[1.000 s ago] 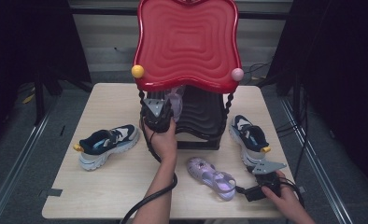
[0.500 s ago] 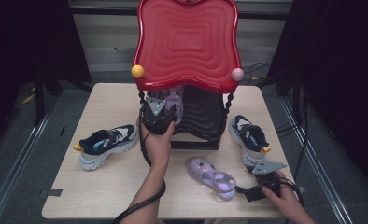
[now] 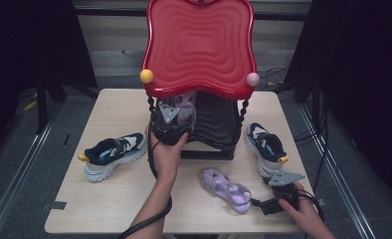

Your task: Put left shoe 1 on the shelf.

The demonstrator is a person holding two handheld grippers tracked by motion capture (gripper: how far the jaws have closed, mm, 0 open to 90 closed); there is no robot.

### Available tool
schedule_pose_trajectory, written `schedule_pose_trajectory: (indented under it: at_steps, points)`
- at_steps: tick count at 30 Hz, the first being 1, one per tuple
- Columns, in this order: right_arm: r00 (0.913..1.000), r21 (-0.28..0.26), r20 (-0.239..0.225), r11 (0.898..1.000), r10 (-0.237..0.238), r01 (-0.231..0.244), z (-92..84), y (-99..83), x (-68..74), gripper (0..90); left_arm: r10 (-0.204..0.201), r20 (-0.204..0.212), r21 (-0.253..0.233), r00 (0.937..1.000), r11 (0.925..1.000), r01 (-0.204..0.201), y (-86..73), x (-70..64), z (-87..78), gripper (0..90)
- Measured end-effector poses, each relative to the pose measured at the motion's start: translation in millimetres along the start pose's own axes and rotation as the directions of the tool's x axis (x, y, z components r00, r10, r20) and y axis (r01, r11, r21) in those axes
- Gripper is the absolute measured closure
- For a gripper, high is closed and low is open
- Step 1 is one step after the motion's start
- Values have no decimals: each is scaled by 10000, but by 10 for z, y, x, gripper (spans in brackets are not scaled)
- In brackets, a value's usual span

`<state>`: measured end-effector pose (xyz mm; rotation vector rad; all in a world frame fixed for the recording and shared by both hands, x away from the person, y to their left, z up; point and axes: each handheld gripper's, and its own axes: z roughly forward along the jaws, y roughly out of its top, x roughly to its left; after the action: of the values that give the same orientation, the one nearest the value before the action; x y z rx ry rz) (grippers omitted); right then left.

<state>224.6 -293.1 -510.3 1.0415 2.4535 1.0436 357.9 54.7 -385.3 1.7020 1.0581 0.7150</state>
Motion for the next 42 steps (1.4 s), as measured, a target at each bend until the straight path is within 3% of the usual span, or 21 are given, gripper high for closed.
schedule_pose_trajectory:
  at_steps: [13, 24, 28, 38, 42]
  points:
    - [10000, 2, 3, 10000, 0, 0, 0, 0, 0, 80, 193, 349, 207, 9992, 9996, -200, 20, 34, -165, 350]
    - [10000, 0, 0, 10000, -2, 2, 0, 0, 0, 81, 634, 1030, 576, 9927, 9959, -696, 47, 43, -264, 326]
    - [10000, 1, 0, 10000, 2, -2, 0, 0, 0, 81, 612, 1198, 561, 9909, 9961, -683, 24, 59, -304, 323]
    - [10000, 0, 4, 10000, -2, 2, 0, 0, 0, 81, 552, 1963, 865, 9790, 9935, -734, -165, 141, -396, 304]
    - [10000, -3, -1, 10000, 8, -8, 0, 0, 0, 80, 417, 1935, 1247, 9802, 9900, -667, -349, 250, -425, 298]
